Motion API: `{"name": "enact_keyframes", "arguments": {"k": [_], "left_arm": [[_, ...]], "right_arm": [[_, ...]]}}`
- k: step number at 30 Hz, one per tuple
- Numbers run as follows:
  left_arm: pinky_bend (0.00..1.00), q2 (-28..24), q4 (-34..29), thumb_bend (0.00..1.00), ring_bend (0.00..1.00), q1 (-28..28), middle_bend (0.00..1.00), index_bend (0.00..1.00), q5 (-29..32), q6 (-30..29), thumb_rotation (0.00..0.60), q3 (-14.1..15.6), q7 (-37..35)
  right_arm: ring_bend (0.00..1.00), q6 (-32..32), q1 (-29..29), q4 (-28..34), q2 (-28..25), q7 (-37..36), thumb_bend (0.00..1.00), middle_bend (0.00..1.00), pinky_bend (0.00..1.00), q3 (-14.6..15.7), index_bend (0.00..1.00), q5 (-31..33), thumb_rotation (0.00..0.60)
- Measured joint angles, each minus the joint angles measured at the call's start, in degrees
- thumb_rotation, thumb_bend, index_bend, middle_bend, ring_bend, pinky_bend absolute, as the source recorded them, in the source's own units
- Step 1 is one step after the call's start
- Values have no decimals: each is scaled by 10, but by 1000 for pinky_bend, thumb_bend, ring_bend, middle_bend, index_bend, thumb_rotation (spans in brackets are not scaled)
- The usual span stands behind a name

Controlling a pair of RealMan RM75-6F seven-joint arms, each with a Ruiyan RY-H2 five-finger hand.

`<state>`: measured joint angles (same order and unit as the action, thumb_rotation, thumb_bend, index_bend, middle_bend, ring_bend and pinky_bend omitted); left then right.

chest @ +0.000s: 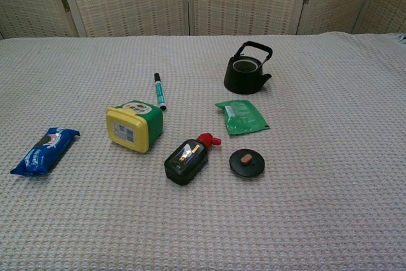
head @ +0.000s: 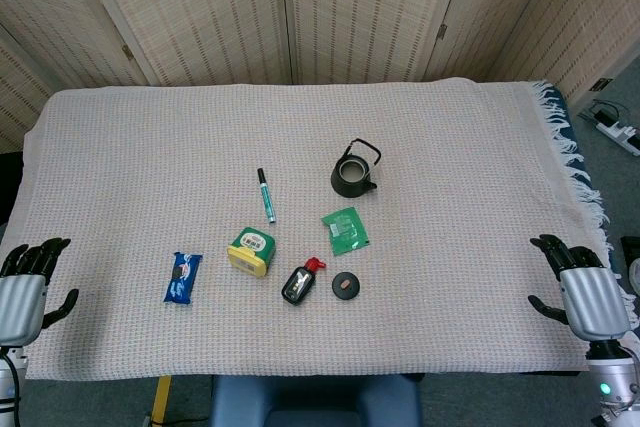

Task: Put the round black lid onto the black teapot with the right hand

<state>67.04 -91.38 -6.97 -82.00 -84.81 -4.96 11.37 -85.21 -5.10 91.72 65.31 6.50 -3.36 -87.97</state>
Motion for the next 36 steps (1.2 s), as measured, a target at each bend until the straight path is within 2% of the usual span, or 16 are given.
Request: {"name": "enact_keyframes", "arguments": {"k": [15,25,28,33,36], "left_arm": [[143,1,-3,289,174,0,127,129,-1,-5,600,0,1],[145,-5,-4,289,174,5,127,129,-8,-10,600,5,-8],[150,-8,-6,289,174,6,127,132,-10,-10,600,6,-17],[146,-10,-8,290,175,8,127,135,-21,-17,600,9,-22],[145,-13,-10,290,175,11,128,139,-25,-22,600,11,-24]], "right_arm": [[399,-7,-5,-5,3,-6,133,245,300,3,212,-19,600],[451,-3,-6,-5,7,-8,132,245,300,15,211,-38,600],[508,6,-13,1,9,2,132,248,349,19,211,-51,600],[757,41,-41,32,15,50,132,253,536,23,211,-79,600],[808,75,-65,59,18,76,132,253,588,24,204,-91,600]]}}
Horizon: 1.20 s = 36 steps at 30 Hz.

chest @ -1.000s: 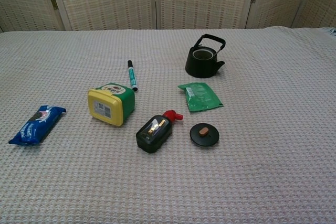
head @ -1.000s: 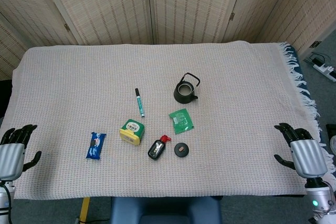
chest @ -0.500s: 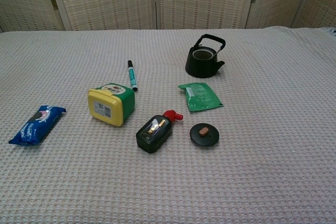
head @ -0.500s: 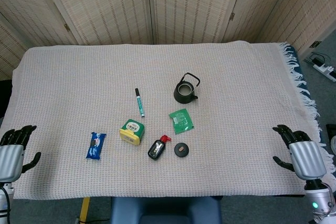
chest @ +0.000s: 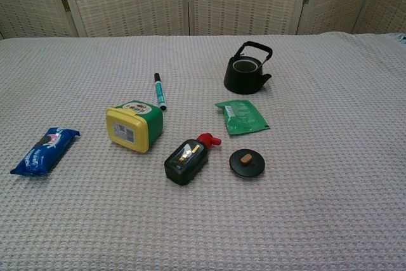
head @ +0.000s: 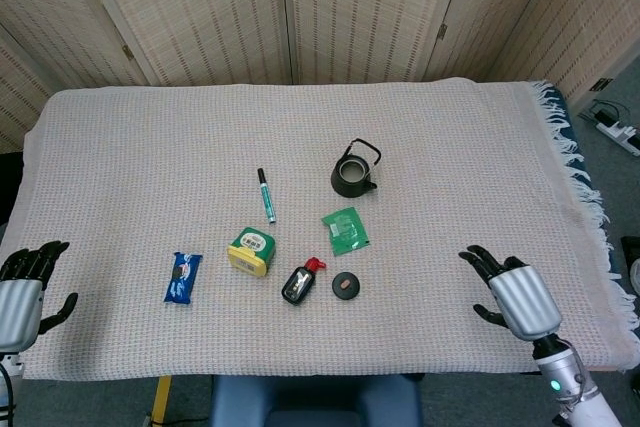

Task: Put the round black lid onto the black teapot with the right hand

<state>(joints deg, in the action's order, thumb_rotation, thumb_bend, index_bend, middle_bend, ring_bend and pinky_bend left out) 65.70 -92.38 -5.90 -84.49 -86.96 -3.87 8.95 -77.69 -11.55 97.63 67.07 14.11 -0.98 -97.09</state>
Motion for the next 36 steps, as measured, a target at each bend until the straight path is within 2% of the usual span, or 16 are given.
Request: {"name": "enact_keyframes", "arguments": {"k": [8,12,19,26,36], "left_arm": [[143,-8,-5,289,176,11,131,141,-6,-16,600,3,-4],[143,-10,-5,289,177,15,131,142,-5,-19,600,4,-6],[143,-12,-7,289,177,20,132,146,-2,-22,600,5,-4],[142,-11,-7,290,177,21,132,146,-1,-19,600,6,-3],[142,-6,0,289,178,21,132,146,-2,-17,600,5,-9]], "right_arm": [[820,122,-68,69,11,86,132,204,705,-9,112,9,600],[823,193,-115,89,35,124,132,202,708,-24,110,50,600],[833,281,-185,80,96,188,133,201,721,-51,116,145,600],[840,314,-232,41,148,234,132,208,723,-63,239,223,600],[849,317,-277,0,192,268,132,229,723,-57,268,277,600]]}}
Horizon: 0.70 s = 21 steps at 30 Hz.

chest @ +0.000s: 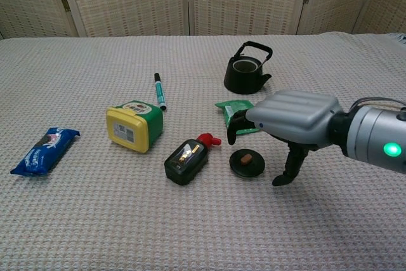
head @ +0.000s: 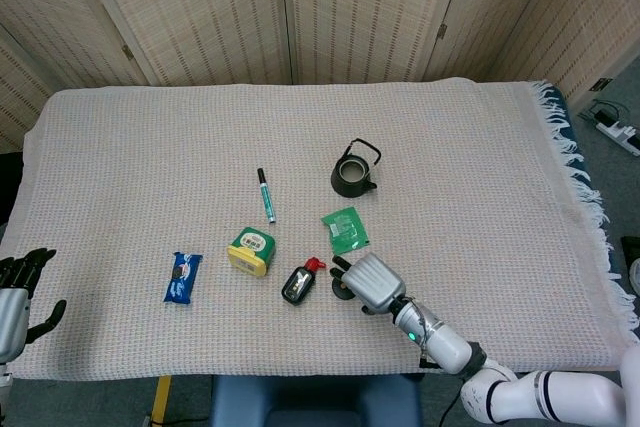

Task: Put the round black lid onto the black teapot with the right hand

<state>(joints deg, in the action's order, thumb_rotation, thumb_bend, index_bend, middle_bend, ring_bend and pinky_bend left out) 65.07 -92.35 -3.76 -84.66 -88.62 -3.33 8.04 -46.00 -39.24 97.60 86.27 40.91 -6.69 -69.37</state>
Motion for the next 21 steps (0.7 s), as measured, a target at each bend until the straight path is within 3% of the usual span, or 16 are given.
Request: {"name": "enact_keyframes", "arguments": {"k": [21], "left_arm": [[144,0,16,290,179,7,132,149,3,-3,600,-1,-24]], "right_arm": [[871,-21,-42,-62,55,5,133,319,723,22,328,37,600]]}}
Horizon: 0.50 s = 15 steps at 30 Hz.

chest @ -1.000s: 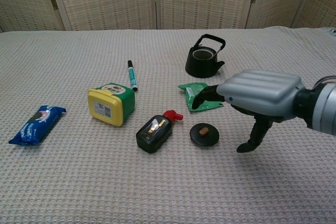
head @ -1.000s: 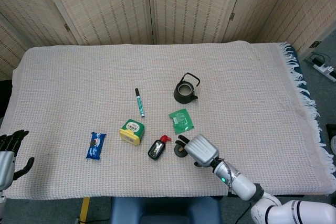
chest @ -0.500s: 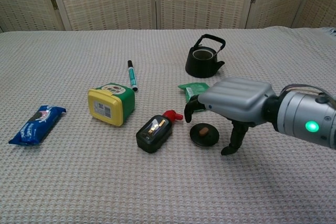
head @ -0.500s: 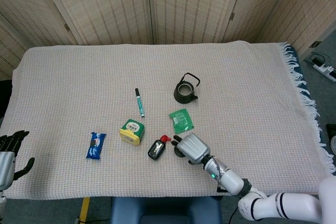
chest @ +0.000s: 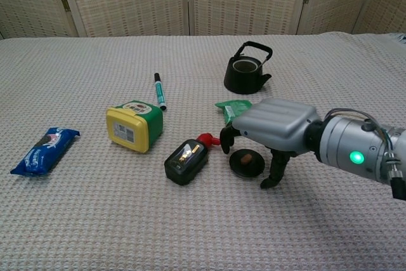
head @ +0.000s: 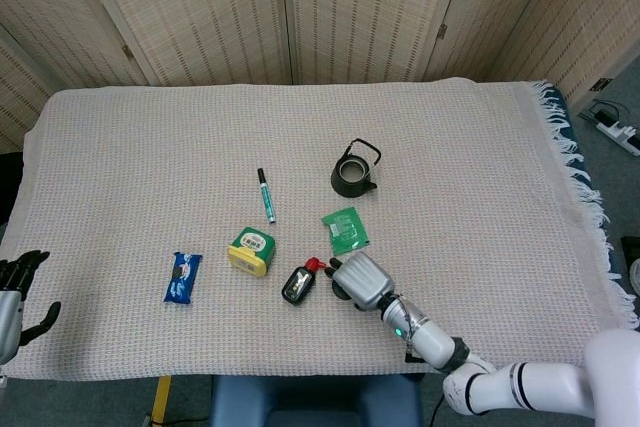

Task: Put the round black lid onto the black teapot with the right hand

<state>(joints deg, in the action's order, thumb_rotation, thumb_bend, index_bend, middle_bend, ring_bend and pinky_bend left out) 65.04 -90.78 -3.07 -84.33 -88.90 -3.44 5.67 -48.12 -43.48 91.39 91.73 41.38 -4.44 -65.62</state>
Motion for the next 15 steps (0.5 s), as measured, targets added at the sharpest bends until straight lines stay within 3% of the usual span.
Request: {"name": "enact_keyframes", "arguments": {"k": [5,15], "left_arm": [[144,-1,2,289,185,1,134,151,-1,0,600,1,-2],[144,1,7,289,185,2,134,154,2,2,600,0,-8]], "right_arm": [[880,-5,-6,-9,9,-5,199,346,723,2,347,4,600],[896,-15,-16,-14,18,2,238,397,723,8,397,17,600]]}}
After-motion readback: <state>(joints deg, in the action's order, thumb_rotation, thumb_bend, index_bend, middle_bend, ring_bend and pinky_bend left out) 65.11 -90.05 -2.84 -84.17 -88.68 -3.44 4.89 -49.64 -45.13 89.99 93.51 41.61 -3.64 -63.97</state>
